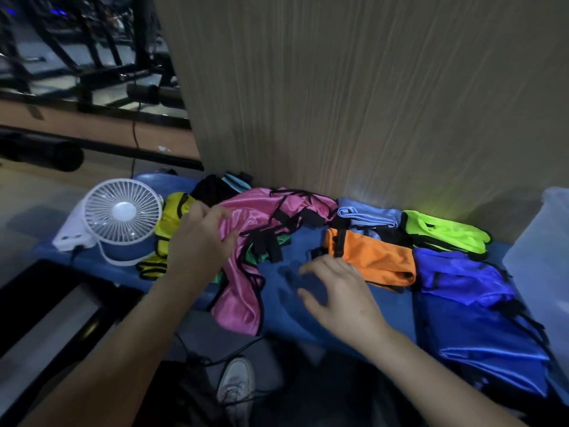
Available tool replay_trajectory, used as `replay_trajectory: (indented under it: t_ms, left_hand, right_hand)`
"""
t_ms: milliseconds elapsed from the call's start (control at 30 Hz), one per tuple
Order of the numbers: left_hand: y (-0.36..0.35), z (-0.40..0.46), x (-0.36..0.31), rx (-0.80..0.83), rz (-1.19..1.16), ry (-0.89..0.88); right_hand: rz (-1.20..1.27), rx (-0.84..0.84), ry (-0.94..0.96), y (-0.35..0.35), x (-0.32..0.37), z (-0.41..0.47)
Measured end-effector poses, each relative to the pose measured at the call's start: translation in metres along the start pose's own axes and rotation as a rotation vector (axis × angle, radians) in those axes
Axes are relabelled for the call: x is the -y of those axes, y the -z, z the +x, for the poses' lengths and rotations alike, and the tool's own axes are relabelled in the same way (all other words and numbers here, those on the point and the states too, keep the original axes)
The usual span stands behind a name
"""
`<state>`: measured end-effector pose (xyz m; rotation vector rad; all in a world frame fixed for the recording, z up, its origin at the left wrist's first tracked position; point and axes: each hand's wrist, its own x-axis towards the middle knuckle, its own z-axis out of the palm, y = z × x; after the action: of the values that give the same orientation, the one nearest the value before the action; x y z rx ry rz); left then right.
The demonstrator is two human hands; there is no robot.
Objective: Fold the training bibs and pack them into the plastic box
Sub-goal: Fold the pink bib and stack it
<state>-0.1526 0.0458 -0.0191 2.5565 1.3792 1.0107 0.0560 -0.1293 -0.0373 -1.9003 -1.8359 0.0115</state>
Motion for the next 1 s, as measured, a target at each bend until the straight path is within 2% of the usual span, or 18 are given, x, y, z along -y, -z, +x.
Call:
replay_trajectory:
  t_ms: [67, 200, 300, 467, 667, 733, 800, 900, 1000]
  left_hand:
    - [0.002, -0.002, 0.004, 0.026, -0.049, 0.032]
    - [0.005, -0.005, 0.009, 0.040, -0.126, 0.012]
    - [0.005, -0.008, 0.011, 0.107, -0.194, -0.106]
    - [0.006, -0.015, 0.017, 0.406, -0.277, -0.342]
    - [0.007, -0.024, 0.038, 0.594, -0.267, -0.277]
    - [0.009, -0.025, 0.040, 0.600, -0.300, -0.266]
    - [0.010, -0.026, 0.039, 0.577, -0.344, -0.252]
    - [0.007, -0.025, 0.032, 0.528, -0.373, -0.310]
    - [0.005, -0.024, 0.018, 0.488, -0.335, -0.339]
  right_hand:
    - [0.041, 0.086, 0.010, -0.015, 0.024, 0.005]
    - [-0.045, 0.234, 0.146, -0.047, 0.061, 0.001]
    - [-0.170, 0.213, 0.192, -0.066, 0.067, 0.001]
    - [-0.245, 0.194, 0.189, -0.079, 0.060, 0.009]
    - [-0.227, 0.139, 0.197, -0.079, 0.053, 0.020]
    - [-0.167, 0.132, 0.183, -0.075, 0.051, 0.025]
    - [-0.030, 0.128, 0.087, -0.066, 0.047, 0.031]
    - [0.313, 0.053, -0.125, -0.046, 0.039, 0.037]
    - [0.611, -0.035, -0.196, -0.018, 0.036, 0.042]
